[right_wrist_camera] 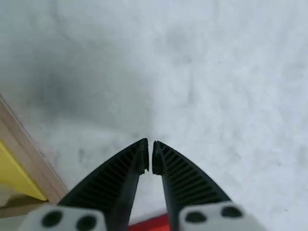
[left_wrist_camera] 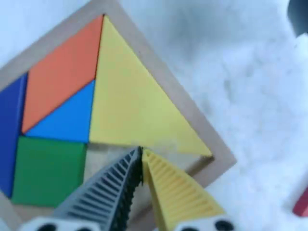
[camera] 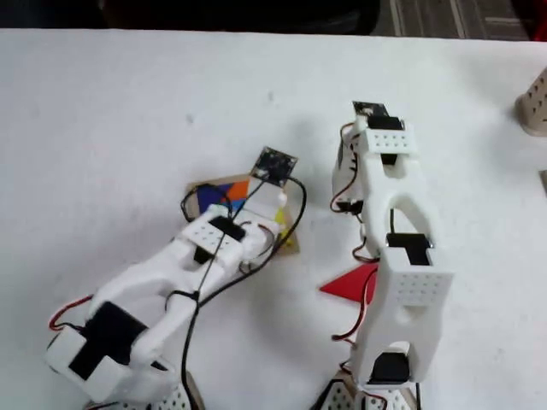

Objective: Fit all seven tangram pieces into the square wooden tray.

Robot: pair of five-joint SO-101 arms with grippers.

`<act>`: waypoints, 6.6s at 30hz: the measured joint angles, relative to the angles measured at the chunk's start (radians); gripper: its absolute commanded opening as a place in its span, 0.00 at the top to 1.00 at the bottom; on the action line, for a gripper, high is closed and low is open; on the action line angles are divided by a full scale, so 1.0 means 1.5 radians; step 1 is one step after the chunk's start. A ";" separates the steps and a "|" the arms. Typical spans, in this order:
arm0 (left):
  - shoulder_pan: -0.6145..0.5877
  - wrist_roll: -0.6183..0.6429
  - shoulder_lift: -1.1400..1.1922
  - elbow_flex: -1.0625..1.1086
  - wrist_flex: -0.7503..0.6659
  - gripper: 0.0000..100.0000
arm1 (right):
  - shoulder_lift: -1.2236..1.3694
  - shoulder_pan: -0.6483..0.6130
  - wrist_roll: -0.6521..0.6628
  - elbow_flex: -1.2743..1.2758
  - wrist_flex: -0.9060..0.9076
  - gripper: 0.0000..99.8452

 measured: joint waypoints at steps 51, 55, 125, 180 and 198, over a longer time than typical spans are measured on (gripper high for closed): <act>-0.278 -0.001 -0.193 0.116 -0.063 0.98 | -0.437 0.017 0.541 0.697 -0.206 0.98; -0.278 -0.001 -0.193 0.116 -0.063 0.98 | -0.434 -0.023 0.442 0.668 -0.212 0.98; -0.310 -0.002 -0.190 0.116 -0.063 0.98 | -0.435 -0.098 0.845 0.637 -0.320 0.83; -0.323 -0.002 -0.189 0.116 -0.063 0.98 | -0.144 -0.109 0.661 0.239 -0.066 0.94; -0.337 -0.002 -0.189 0.110 -0.063 0.98 | -0.138 -0.192 0.409 0.190 -0.043 0.70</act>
